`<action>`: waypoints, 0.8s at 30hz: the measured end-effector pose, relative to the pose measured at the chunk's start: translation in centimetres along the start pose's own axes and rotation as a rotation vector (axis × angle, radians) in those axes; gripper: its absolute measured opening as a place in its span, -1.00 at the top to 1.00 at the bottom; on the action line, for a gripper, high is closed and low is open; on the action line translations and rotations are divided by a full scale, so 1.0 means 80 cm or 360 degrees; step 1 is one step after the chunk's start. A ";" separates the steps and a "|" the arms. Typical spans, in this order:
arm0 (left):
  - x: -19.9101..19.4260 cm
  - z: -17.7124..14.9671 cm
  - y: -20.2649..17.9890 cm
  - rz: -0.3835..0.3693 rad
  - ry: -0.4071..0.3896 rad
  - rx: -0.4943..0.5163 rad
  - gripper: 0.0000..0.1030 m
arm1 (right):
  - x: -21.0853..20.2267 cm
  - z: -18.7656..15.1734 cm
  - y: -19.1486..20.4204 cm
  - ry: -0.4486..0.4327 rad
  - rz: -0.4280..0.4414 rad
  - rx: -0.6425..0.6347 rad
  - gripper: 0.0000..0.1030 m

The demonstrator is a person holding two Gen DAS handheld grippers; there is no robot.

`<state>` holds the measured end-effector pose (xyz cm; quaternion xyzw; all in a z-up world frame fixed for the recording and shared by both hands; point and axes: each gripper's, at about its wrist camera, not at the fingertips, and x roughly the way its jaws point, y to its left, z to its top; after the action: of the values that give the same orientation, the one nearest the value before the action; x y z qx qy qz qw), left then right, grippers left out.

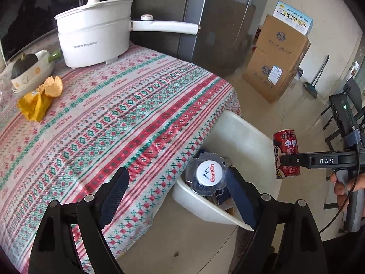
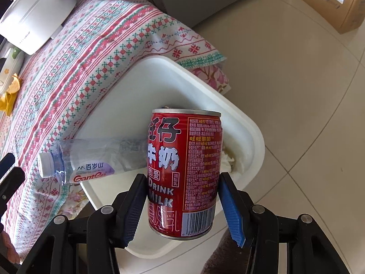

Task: Collect trash
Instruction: 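Carry the red can and water bottle over the white bin and release both, then move the open left tool to the yellow snack wrapper and grasp it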

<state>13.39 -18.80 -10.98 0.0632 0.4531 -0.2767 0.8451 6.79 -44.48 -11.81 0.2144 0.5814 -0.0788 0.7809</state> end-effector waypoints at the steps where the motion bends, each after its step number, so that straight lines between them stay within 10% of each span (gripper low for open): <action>1: -0.006 -0.002 0.005 0.0009 -0.0001 -0.0006 -0.71 | 0.001 0.000 0.002 0.0001 0.0001 -0.0004 -0.08; 24: -0.093 -0.027 0.136 0.0256 -0.0060 -0.0214 -0.80 | -0.002 0.016 0.116 -0.0074 0.0034 -0.0185 -0.41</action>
<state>14.25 -5.86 -7.86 0.0374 0.4482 -0.1782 0.8752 11.29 -36.70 -9.07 0.1732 0.5644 -0.0415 0.8060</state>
